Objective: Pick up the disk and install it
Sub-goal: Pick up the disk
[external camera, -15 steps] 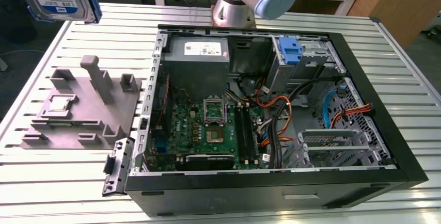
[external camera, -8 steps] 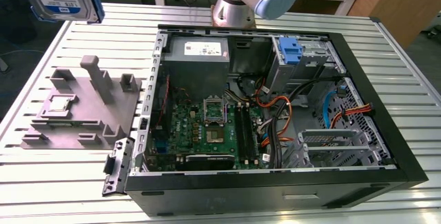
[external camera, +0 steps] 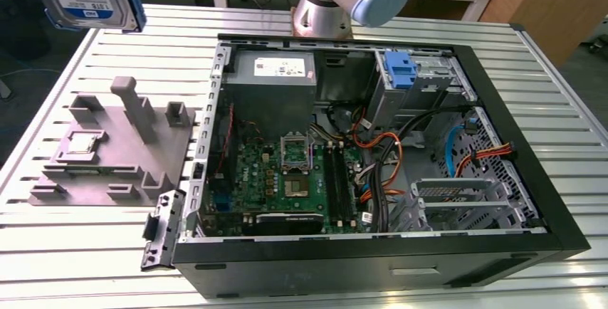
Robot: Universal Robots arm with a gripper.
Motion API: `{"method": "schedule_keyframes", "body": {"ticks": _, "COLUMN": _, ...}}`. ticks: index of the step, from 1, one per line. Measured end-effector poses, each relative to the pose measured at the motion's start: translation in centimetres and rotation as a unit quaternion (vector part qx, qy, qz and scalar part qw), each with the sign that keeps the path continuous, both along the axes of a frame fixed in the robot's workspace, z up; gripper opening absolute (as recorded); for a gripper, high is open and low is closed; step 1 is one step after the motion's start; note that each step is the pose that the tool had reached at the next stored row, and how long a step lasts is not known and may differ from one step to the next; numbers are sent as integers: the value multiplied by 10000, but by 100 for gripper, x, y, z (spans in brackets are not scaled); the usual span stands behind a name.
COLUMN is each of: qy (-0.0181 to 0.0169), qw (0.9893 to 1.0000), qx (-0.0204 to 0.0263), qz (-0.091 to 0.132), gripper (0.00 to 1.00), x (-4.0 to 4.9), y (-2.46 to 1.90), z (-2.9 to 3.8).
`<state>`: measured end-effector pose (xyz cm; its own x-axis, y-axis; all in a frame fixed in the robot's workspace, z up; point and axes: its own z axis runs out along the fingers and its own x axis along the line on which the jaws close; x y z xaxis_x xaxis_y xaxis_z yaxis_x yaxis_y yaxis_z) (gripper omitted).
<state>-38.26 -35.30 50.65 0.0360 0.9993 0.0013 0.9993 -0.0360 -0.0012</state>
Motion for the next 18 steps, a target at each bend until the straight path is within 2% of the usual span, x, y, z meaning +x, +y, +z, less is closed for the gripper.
{"method": "schedule_keyframes", "body": {"ticks": 12, "qy": 0, "qw": 10000, "qx": 0, "qz": 0, "gripper": 37, "x": 27, "y": 0, "z": 0}}
{"method": "schedule_keyframes", "body": {"ticks": 18, "qy": 0, "qw": 10000, "qx": 0, "qz": 0, "gripper": 37, "x": 74, "y": 0, "z": 0}}
